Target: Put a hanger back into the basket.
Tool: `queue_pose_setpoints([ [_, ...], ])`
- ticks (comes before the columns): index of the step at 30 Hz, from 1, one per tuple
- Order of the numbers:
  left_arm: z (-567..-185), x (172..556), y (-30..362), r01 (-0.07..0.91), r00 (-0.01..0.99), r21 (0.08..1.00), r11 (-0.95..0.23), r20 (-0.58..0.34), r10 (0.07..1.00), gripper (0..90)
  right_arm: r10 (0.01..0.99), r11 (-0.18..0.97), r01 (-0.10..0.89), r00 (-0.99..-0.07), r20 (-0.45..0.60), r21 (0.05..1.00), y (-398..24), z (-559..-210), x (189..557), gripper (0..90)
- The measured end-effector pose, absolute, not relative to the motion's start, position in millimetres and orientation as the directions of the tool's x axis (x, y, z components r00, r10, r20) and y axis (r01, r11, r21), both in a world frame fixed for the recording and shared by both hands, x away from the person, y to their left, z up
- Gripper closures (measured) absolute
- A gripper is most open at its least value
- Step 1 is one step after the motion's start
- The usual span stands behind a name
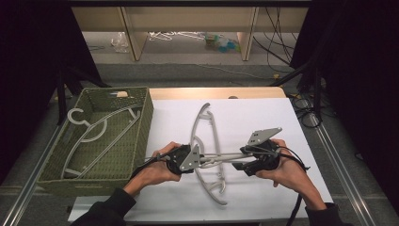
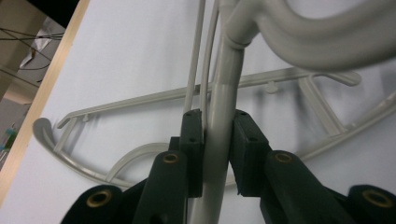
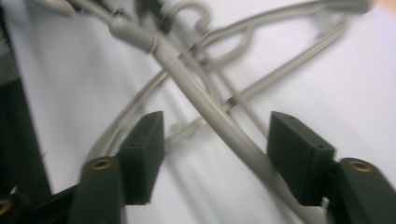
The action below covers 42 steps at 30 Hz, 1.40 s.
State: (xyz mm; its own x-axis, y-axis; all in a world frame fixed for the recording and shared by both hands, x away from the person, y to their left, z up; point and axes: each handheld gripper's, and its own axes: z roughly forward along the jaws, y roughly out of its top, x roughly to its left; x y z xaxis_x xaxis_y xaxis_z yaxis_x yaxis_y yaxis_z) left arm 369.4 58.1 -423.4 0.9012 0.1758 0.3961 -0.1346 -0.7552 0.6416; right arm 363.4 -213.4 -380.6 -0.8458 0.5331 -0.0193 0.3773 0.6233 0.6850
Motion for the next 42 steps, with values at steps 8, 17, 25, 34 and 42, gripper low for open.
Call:
queue_pose_setpoints([
  [8, -411.2, 387.9, 68.5, 0.084, 0.898, 0.722, -0.687, 0.244, 0.366, 79.1, 0.576, 0.569, 0.364, -0.817, -0.042, 0.737, -218.7, -363.9, 358.6, 33.5],
  [17, -390.4, 393.6, 87.6, 0.362, 0.848, 0.808, -0.464, -0.077, 0.525, 79.0, 0.540, 0.583, 0.366, -0.842, -0.009, 0.726, -210.0, -376.2, 341.3, 33.6],
  [25, -368.2, 387.1, 111.8, 0.442, 0.805, 0.837, -0.322, -0.212, 0.555, 79.1, 0.527, 0.578, 0.381, -0.849, 0.026, 0.721, -210.6, -389.0, 332.9, 33.7],
  [34, -334.4, 368.8, 138.7, 0.453, 0.789, 0.859, -0.238, -0.261, 0.557, 79.2, 0.505, 0.591, 0.378, -0.862, 0.039, 0.712, -206.8, -397.4, 330.3, 33.3],
  [42, -299.7, 365.7, 170.8, 0.470, 0.764, 0.871, -0.145, -0.319, 0.562, 79.1, 0.507, 0.586, 0.387, -0.861, 0.050, 0.712, -207.6, -400.1, 327.8, 32.0],
])
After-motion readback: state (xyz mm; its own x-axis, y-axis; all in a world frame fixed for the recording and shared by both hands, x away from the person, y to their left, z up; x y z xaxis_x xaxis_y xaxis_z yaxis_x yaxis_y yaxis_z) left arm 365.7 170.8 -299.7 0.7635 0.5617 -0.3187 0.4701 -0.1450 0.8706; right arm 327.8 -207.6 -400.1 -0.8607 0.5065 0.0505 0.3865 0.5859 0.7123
